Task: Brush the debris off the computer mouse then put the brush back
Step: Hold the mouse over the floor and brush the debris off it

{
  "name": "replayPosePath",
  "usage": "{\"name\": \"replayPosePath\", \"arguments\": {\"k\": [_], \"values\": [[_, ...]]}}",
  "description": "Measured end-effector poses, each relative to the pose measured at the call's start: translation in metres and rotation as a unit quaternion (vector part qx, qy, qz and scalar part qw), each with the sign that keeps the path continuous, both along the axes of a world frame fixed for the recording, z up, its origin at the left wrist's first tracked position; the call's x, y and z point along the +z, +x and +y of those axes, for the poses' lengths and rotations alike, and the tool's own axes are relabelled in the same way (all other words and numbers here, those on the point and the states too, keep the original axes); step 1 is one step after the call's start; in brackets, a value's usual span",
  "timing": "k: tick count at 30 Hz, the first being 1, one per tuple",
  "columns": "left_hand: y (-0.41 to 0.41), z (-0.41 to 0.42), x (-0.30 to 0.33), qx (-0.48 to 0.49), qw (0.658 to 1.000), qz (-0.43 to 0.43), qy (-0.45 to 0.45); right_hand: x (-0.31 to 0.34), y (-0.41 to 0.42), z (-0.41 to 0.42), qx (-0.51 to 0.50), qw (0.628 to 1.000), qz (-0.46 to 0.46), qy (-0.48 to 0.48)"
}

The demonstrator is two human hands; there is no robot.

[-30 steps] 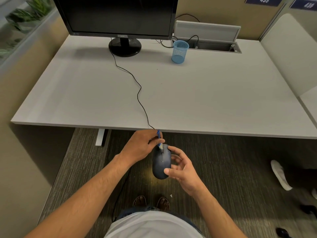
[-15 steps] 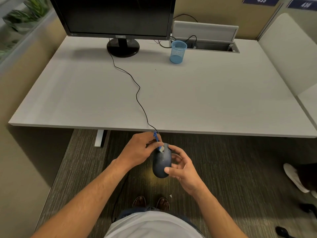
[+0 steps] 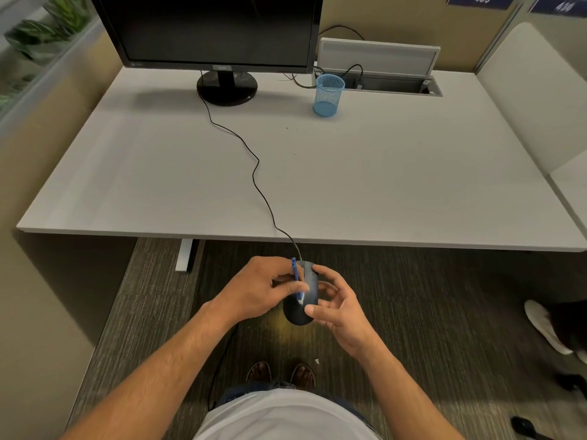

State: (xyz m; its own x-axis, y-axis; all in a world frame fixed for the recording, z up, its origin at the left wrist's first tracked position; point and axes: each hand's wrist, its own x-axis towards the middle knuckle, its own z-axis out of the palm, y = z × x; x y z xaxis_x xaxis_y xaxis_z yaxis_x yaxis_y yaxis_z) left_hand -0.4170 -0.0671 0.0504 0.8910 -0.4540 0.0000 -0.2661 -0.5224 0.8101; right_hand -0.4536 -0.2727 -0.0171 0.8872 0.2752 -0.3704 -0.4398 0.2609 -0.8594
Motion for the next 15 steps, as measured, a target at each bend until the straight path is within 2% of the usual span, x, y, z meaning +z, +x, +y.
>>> {"name": "replayPosePath", "arguments": {"k": [15], "values": [[0.011,-0.002,-0.007,0.034,0.996,-0.073,0.022,0.001,-0.007,0.0,0.014,1.0,-0.007,0.001]]}}
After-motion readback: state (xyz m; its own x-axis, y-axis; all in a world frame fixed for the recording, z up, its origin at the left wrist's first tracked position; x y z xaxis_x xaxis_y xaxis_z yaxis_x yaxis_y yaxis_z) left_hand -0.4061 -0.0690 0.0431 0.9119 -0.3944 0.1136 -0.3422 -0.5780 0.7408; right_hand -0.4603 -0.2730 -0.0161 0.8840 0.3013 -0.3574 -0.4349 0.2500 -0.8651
